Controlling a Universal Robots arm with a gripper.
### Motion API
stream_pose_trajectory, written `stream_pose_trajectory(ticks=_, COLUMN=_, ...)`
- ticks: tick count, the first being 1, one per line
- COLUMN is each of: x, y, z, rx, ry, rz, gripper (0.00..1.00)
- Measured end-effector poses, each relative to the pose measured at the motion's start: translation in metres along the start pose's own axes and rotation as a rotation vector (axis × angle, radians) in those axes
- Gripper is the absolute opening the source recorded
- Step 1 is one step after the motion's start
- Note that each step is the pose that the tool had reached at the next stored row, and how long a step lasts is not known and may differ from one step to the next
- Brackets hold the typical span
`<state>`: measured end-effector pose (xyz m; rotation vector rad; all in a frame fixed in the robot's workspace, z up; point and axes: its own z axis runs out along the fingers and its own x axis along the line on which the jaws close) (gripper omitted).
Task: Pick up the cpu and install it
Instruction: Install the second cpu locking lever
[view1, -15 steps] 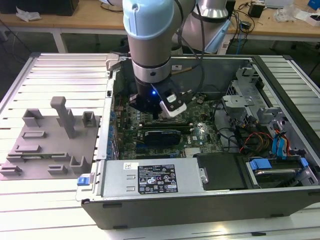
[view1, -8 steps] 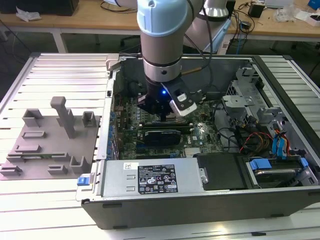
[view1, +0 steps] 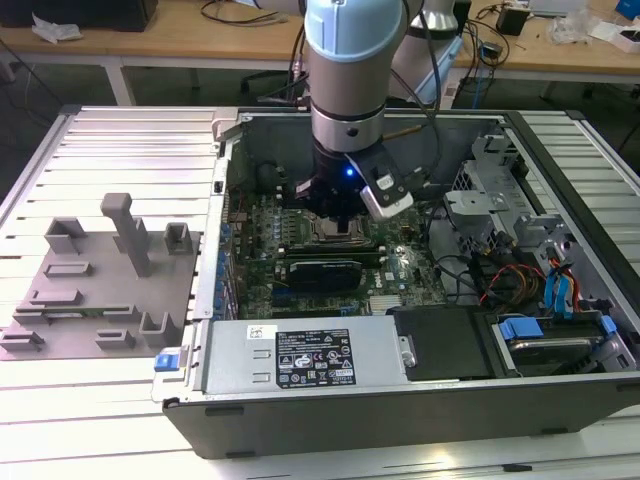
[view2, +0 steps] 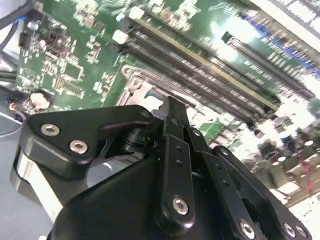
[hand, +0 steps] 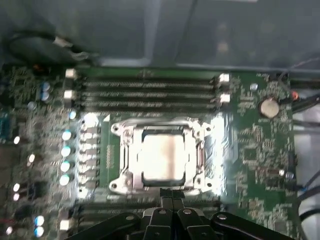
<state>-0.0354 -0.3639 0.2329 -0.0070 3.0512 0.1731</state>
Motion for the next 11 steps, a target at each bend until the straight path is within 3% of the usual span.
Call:
stream_pose_trajectory(ticks=3, x=-0.0021, y=0.0127, z=0.0012, rx=0.0006, ry=0.0, rz=0.0, gripper=0.11)
stream_pose_trajectory(ticks=4, x=-0.003, y=0.0154, z=-0.0009, rx=0.0072, ry=0.0004, rz=-0.001, gripper=0.11)
stream_pose_trajectory(ticks=5, x=-0.0034, y=0.0159, z=-0.0025, rx=0.0128, ry=0.0006, rz=-0.001, gripper=0.11)
stream_pose_trajectory(ticks=11, x=-0.0034, y=0.0161, z=-0.0024, rx=0.0139, ry=0.0005, rz=-0.001, gripper=0.11)
